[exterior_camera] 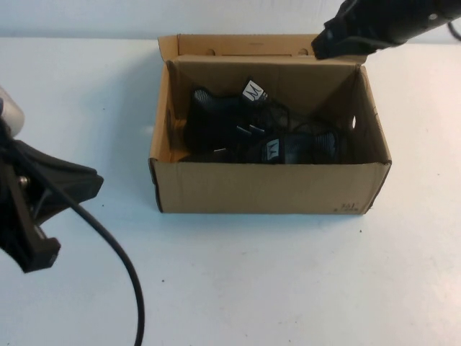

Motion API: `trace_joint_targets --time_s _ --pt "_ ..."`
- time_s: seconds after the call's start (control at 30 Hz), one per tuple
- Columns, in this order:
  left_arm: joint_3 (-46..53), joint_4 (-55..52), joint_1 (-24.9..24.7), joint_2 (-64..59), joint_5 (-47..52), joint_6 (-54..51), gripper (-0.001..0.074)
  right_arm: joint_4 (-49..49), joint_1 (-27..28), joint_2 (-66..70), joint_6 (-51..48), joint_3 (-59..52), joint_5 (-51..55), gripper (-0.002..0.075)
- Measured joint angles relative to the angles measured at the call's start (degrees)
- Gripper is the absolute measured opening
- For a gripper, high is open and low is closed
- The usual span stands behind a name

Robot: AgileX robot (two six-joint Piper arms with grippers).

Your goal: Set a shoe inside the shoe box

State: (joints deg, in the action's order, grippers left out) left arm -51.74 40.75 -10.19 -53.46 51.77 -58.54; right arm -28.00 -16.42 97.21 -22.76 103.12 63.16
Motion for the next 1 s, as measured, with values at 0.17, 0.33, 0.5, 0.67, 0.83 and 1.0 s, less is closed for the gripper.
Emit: trace_joint_targets --time_s 0.17,0.33,0.5,0.67,0.83,1.0 --pt "-1.9 -3.9 0.0 0.0 3.0 0.1 -0.0001 6.3 0.0 -7.0 -0.1 0.1 -0.2 -0.0013" --pt "-2.2 -0.4 0.0 -1.3 -3.1 -0.5 -0.0001 11.3 0.0 -9.3 -0.1 -1.3 2.1 -0.0015" --pt "-2.3 9.0 0.0 -8.4 -10.0 -7.4 -0.0001 11.1 0.0 -9.2 -0.1 -10.3 -3.7 -0.0016" --pt "-5.1 16.3 -0.6 -17.9 -12.5 -13.9 -0.0001 10.0 0.0 -6.6 -0.1 -16.8 -8.7 -0.0016" --pt "-10.4 17.0 -4.3 -27.5 -15.0 -15.8 -0.0001 8.3 0.0 -2.7 -0.1 -17.1 -12.8 -0.0016" --pt "-15.5 17.3 -7.6 -36.1 -18.1 -16.2 -0.0001 7.5 0.0 2.0 0.0 -17.1 -18.7 -0.0016"
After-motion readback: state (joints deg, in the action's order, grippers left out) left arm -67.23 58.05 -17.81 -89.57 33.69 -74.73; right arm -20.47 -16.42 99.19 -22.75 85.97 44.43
